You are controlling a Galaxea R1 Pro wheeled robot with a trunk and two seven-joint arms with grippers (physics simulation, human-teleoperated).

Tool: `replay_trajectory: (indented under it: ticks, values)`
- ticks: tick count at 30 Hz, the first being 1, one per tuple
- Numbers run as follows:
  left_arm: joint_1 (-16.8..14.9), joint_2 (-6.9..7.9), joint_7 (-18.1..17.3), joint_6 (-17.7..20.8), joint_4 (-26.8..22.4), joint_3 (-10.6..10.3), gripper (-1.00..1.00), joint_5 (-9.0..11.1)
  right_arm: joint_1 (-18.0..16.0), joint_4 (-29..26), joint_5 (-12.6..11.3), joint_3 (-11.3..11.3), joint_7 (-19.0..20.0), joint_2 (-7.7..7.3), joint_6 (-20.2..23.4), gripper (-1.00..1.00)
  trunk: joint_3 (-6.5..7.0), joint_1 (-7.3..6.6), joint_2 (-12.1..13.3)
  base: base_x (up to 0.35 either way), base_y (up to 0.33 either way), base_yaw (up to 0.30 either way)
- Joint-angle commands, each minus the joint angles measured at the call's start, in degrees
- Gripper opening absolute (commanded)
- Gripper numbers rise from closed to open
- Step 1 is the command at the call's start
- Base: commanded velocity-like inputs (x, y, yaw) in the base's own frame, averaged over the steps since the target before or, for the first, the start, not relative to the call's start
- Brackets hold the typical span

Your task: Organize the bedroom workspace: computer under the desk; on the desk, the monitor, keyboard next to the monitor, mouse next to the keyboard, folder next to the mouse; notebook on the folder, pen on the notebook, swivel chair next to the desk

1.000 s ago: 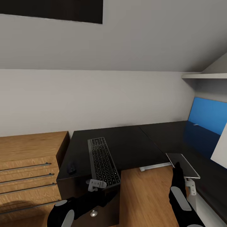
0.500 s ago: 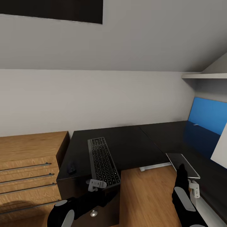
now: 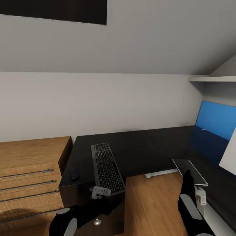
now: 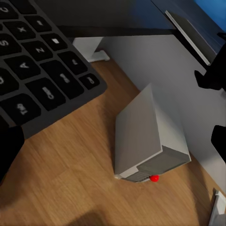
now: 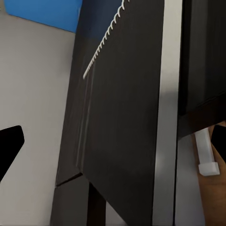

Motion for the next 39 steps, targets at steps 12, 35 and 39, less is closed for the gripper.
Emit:
replay_trajectory:
  ticks: [12, 35, 39]
  values:
    - [-0.04, -0.03, -0.06, 0.38, -0.04, 0.06, 1.0, 0.18, -0.06, 0.07, -0.52, 0.16, -0.12, 0.04, 0.05, 1.0, -0.06, -0.01, -0.03, 0.0, 0.0, 0.0]
    - [-0.04, -0.03, -0.06, 0.38, -0.04, 0.06, 1.0, 0.19, -0.04, -0.1, -0.51, 0.07, 0.06, 0.04, 2.08, -1.0, -0.06, -0.01, -0.03, 0.0, 0.0, 0.0]
    - [-0.04, -0.03, -0.06, 0.38, -0.04, 0.06, 1.0, 0.18, -0.03, -0.11, -0.51, 0.08, 0.06, 0.09, 2.04, -1.0, 0.48, -0.66, 1.17, 0.0, 0.0, 0.0]
